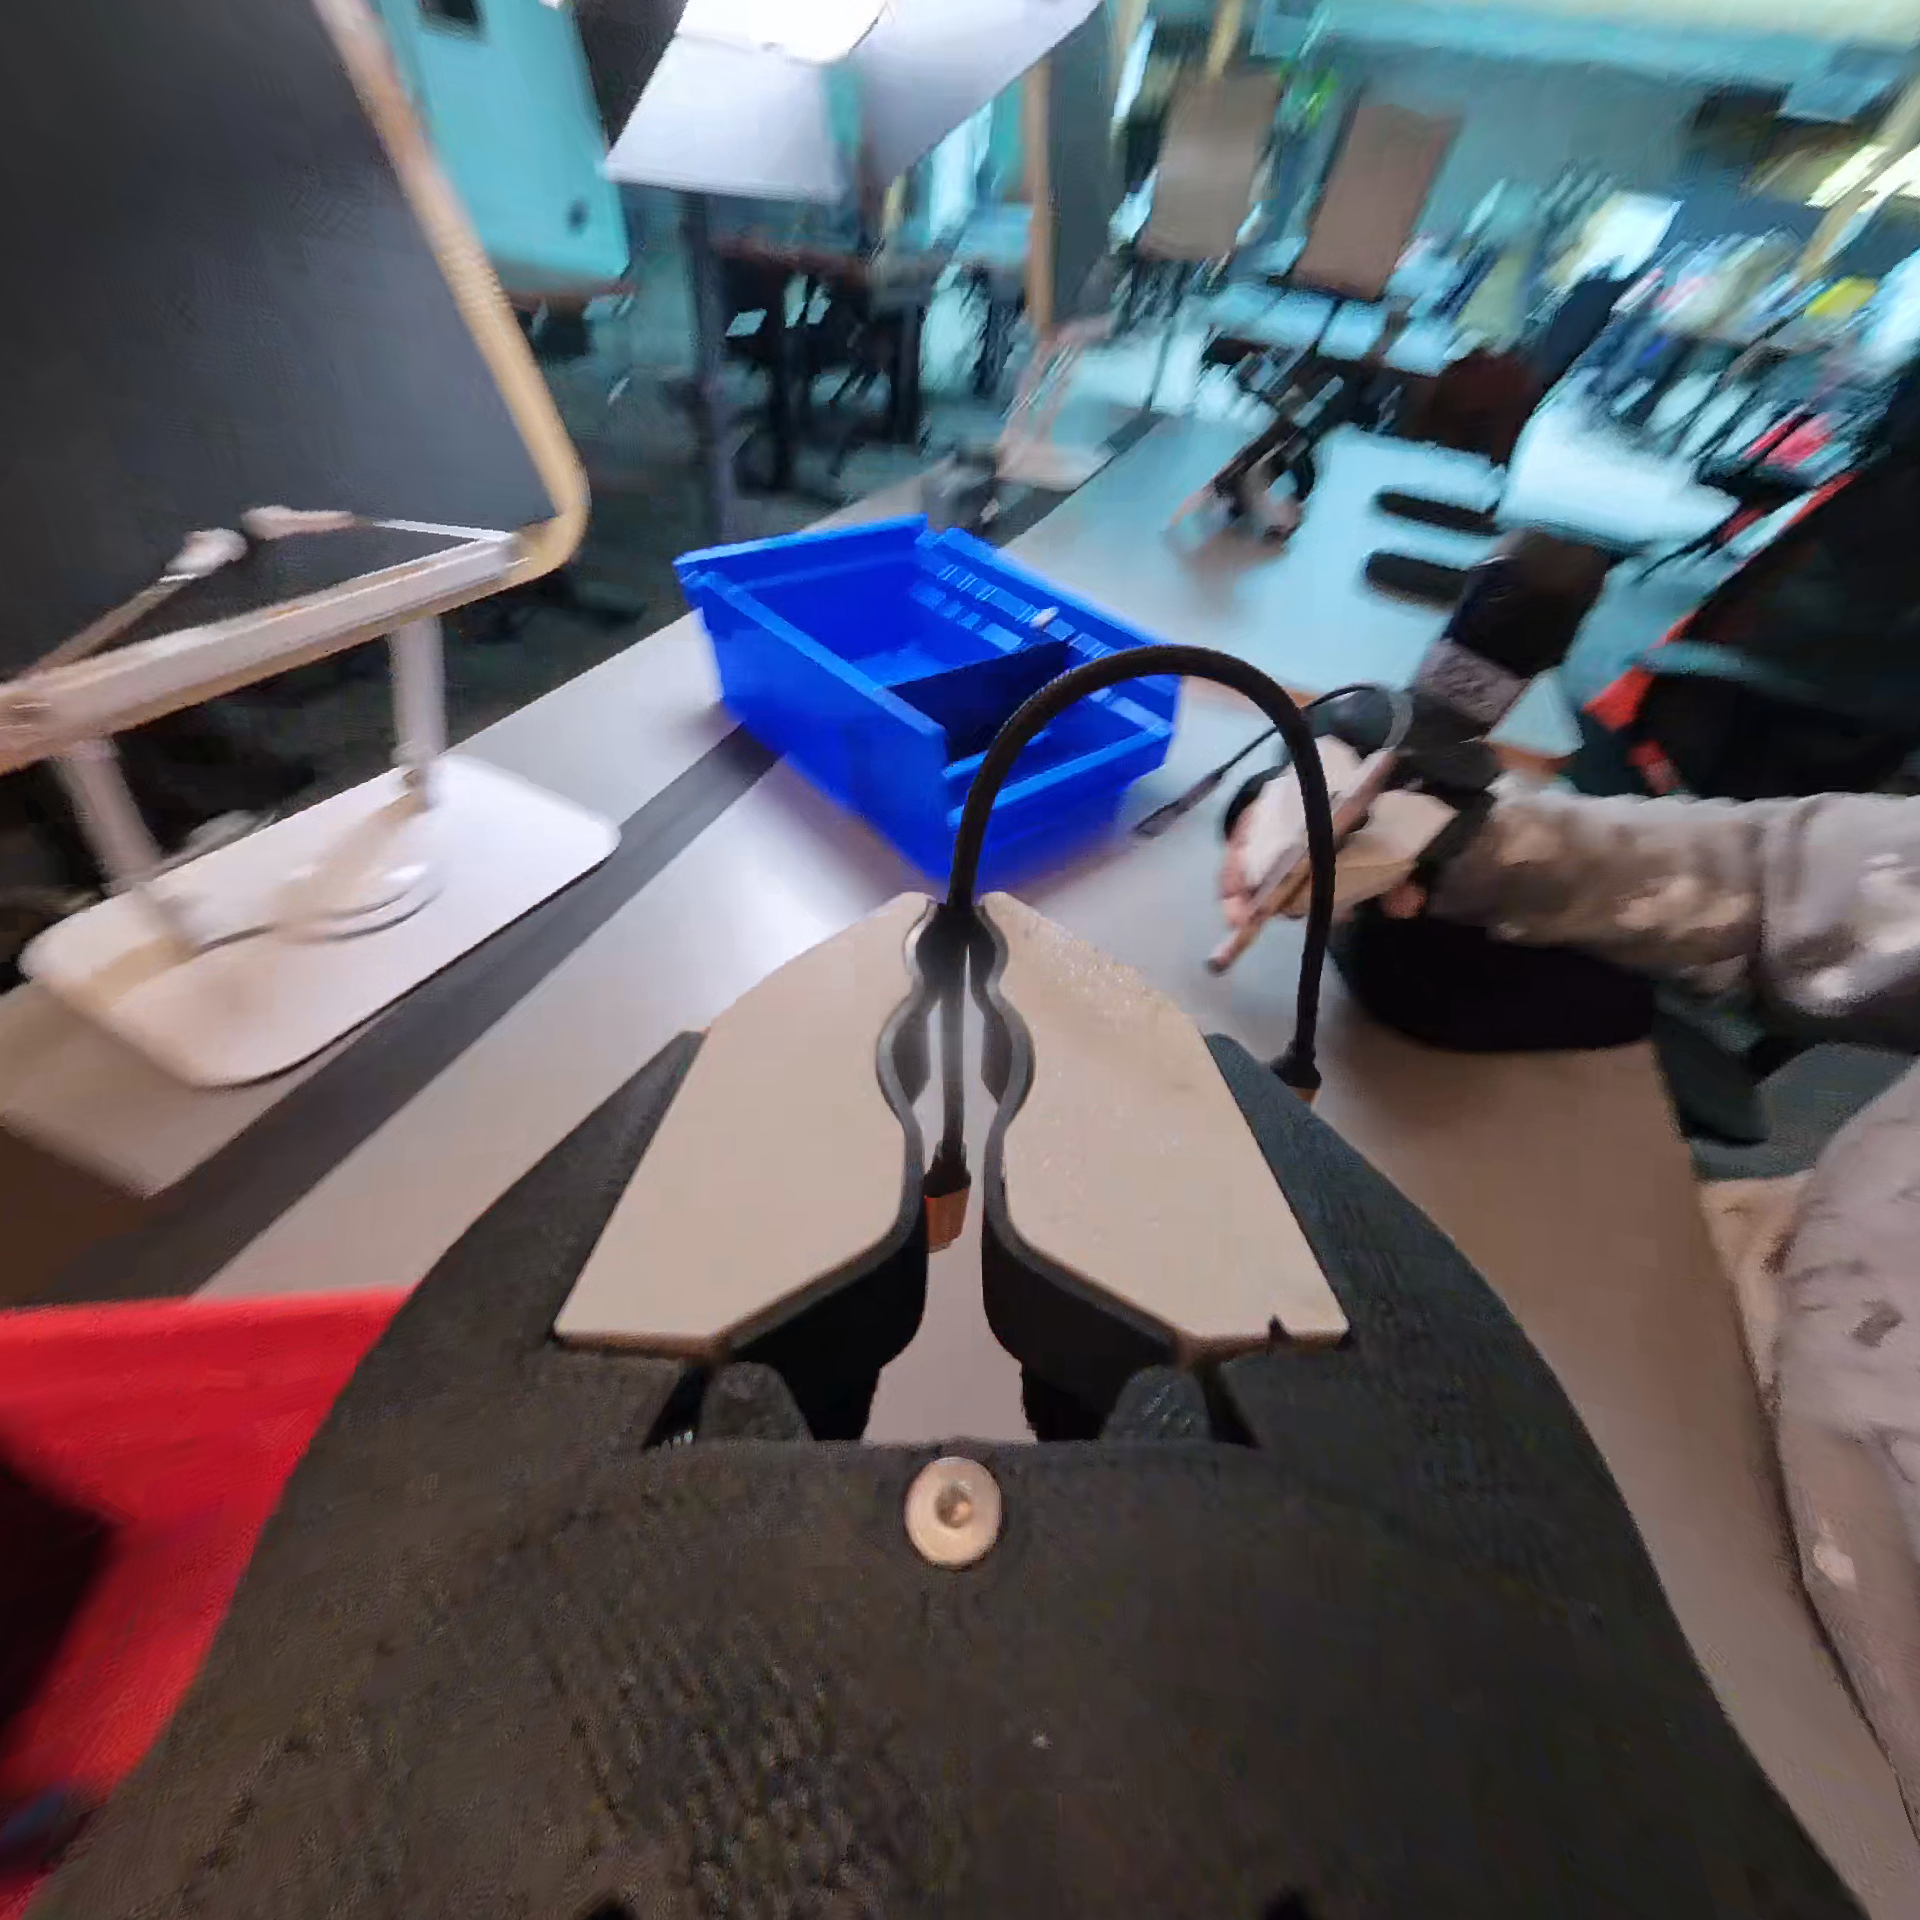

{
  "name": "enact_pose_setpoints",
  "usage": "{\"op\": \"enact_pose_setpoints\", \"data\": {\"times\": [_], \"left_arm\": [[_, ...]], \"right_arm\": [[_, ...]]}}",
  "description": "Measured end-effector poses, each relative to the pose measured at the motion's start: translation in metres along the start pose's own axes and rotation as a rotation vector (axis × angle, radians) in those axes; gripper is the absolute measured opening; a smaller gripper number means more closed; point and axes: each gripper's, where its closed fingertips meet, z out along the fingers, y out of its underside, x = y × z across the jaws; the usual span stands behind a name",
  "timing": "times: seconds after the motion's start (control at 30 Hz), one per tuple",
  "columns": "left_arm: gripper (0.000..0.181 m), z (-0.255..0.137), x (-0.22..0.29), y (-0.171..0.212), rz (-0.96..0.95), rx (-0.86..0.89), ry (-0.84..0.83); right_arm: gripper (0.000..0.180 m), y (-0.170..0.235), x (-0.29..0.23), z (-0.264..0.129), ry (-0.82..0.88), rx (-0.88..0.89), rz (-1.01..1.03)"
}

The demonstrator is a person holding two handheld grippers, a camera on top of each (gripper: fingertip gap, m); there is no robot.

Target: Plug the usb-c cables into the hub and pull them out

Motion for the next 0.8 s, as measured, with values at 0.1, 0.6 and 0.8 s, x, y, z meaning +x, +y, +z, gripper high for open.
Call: {"op": "enact_pose_setpoints", "data": {"times": [0.1, 0.6, 0.8], "left_arm": [[0.004, 0.03, 0.024, 0.022, -0.021, 0.143, 0.126], [0.014, 0.012, 0.054, 0.165, 0.141, -0.411, 0.332], [0.014, -0.029, 0.032, 0.174, 0.22, -0.704, 0.177]], "right_arm": [[0.009, -0.001, 0.015, -0.006, 0.062, 0.019, 0.02], [0.009, 0.006, 0.034, -0.016, 0.131, 0.026, 0.048], [0.009, 0.005, 0.033, -0.016, 0.133, 0.029, 0.047]]}}
